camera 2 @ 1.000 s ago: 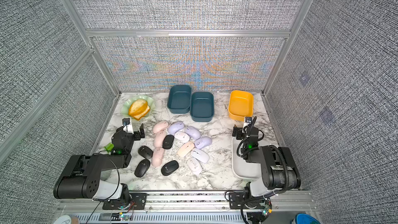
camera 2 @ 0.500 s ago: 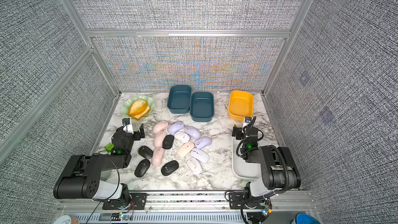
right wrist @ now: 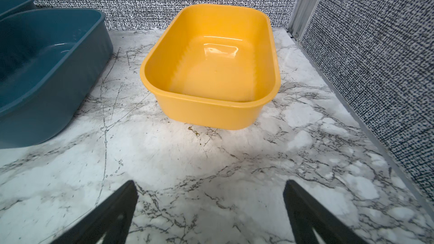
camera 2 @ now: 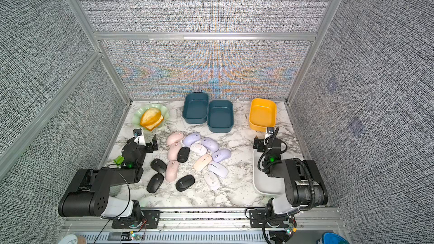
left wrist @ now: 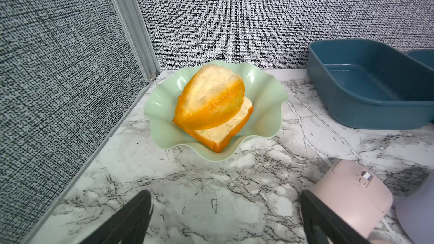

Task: Place the mice by color into the storage box
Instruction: Move the storage box to the center of the board.

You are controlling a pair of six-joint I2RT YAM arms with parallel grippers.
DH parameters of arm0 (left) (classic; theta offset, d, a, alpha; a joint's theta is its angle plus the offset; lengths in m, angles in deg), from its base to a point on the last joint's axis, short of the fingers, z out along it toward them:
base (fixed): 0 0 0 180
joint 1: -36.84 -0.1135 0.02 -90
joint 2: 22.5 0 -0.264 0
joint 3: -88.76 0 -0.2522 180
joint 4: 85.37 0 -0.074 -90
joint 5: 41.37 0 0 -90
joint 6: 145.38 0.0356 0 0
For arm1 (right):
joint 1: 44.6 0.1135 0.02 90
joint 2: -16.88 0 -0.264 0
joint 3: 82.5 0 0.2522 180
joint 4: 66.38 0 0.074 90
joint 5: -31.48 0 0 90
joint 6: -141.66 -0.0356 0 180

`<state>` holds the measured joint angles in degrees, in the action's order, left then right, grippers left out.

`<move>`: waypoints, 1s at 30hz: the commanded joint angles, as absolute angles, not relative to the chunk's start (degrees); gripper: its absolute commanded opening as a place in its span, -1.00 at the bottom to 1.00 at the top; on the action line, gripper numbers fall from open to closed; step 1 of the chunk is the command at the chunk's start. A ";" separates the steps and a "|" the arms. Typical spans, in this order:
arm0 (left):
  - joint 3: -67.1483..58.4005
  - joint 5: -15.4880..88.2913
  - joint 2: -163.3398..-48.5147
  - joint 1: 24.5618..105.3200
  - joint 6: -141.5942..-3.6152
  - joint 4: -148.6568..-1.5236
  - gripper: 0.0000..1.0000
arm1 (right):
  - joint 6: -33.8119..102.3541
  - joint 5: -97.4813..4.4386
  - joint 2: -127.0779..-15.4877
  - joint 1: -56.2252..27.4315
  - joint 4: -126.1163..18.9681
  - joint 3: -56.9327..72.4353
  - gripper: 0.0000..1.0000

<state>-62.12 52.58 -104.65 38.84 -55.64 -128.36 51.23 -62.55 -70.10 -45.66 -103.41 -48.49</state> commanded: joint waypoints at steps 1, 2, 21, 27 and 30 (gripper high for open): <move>-62.07 52.26 -104.52 38.77 -55.47 -128.38 0.98 | 51.42 -62.67 -69.83 -45.57 -104.48 -48.38 0.98; -62.05 52.25 -104.44 38.78 -55.47 -128.34 0.98 | 51.43 -62.57 -69.86 -45.62 -104.48 -48.37 0.98; -62.17 52.37 -104.00 38.74 -55.43 -128.48 0.98 | 49.80 -60.98 -67.86 -47.57 -97.43 -44.83 0.99; -51.01 49.76 -92.59 38.81 -56.21 -104.82 0.98 | 52.53 -69.83 -56.92 -43.53 -72.83 -33.51 0.98; -43.86 45.80 -87.15 38.81 -59.50 -95.01 0.98 | 48.96 -77.89 -51.94 -38.84 -59.42 -25.82 0.98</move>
